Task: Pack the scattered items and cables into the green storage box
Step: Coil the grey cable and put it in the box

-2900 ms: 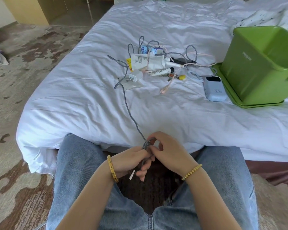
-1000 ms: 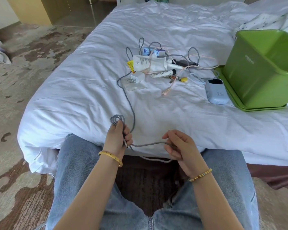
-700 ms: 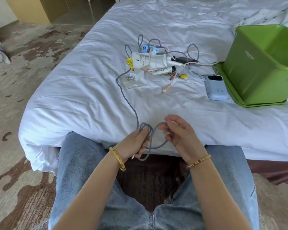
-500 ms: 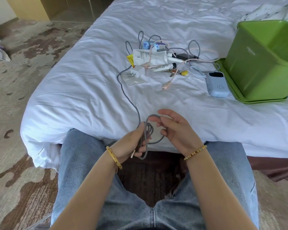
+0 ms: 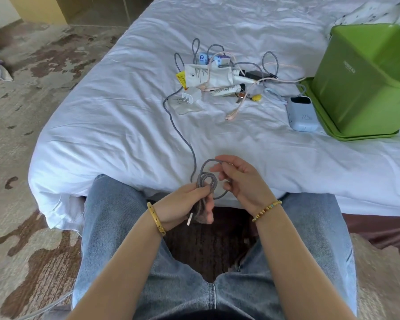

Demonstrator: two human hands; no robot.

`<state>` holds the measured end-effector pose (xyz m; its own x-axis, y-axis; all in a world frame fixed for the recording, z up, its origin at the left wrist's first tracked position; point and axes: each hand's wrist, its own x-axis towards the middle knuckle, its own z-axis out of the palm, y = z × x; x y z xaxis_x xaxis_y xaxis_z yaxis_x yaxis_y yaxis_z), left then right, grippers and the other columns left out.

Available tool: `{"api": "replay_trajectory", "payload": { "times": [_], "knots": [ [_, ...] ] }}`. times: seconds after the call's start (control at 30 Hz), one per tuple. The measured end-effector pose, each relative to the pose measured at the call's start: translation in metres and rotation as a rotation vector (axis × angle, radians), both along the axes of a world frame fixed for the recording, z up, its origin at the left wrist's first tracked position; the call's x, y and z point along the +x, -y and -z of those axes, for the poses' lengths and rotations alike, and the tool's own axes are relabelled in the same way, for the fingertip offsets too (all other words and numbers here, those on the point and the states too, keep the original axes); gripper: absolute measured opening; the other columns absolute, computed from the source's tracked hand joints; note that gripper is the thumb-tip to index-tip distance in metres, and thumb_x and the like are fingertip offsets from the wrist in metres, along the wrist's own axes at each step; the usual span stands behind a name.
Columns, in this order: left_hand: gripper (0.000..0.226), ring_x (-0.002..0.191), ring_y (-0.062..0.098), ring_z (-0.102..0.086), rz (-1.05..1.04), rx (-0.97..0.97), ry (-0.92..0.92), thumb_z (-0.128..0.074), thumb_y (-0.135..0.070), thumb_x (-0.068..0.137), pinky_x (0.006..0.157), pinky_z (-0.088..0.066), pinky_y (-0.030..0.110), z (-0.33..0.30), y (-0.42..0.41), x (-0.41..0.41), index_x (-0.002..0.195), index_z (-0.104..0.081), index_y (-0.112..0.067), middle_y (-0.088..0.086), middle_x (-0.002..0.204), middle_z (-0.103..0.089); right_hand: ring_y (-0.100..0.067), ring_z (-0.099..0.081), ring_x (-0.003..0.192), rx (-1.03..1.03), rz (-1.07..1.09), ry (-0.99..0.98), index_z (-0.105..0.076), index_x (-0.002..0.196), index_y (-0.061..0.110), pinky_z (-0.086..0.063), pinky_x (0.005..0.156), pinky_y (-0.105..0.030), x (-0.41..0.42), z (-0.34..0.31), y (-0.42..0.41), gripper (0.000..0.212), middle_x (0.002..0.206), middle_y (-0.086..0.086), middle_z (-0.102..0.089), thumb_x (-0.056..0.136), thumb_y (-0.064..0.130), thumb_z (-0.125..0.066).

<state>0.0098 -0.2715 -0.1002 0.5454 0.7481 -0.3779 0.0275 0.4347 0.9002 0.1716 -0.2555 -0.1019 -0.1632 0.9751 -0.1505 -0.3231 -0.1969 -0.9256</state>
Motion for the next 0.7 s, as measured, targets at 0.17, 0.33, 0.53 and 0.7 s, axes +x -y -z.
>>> {"api": "replay_trajectory", "payload": {
  "times": [0.17,0.33,0.53,0.7],
  "knots": [
    [0.048,0.032,0.008,-0.034,-0.256,0.004,0.084,-0.027,-0.046,0.098,0.037,-0.034,0.02,0.001,-0.007,0.004,0.068,-0.044,-0.013,-0.007,0.043,-0.036,-0.004,-0.041,0.041,-0.04,0.021,0.167,-0.06,0.086,0.014,-0.05,0.056,-0.02,-0.002,0.007,0.004,0.019,0.048,0.009,-0.051,0.097,0.015,-0.045],
    [0.043,0.032,0.008,-0.032,-0.623,-0.013,0.161,-0.028,-0.044,0.099,0.035,-0.03,0.017,0.005,-0.019,-0.006,0.067,-0.038,-0.017,-0.008,0.043,-0.034,-0.007,-0.042,0.045,-0.082,0.007,0.181,-0.061,0.077,0.012,-0.056,0.065,-0.026,0.001,0.017,0.01,0.018,0.048,0.007,-0.046,0.093,0.015,-0.053],
    [0.042,0.035,0.007,-0.04,-0.723,-0.029,0.239,-0.029,-0.043,0.099,0.037,-0.037,0.016,0.008,-0.027,-0.005,0.067,-0.038,-0.017,-0.008,0.044,-0.041,-0.005,-0.025,0.036,-0.074,-0.062,0.298,-0.068,0.076,0.013,-0.021,0.035,-0.015,0.007,0.013,0.013,0.024,0.047,0.006,-0.04,0.093,0.022,-0.053],
    [0.033,0.075,0.018,-0.07,-0.731,-0.051,0.393,-0.028,-0.04,0.1,0.064,-0.059,0.025,0.004,-0.037,0.01,0.094,-0.052,-0.018,0.008,0.077,-0.07,-0.005,-0.021,0.033,-0.085,-0.162,0.346,-0.063,0.077,0.009,-0.018,0.034,-0.012,-0.005,0.009,0.014,0.026,0.042,0.008,-0.038,0.095,0.021,-0.049]
  ]
}}
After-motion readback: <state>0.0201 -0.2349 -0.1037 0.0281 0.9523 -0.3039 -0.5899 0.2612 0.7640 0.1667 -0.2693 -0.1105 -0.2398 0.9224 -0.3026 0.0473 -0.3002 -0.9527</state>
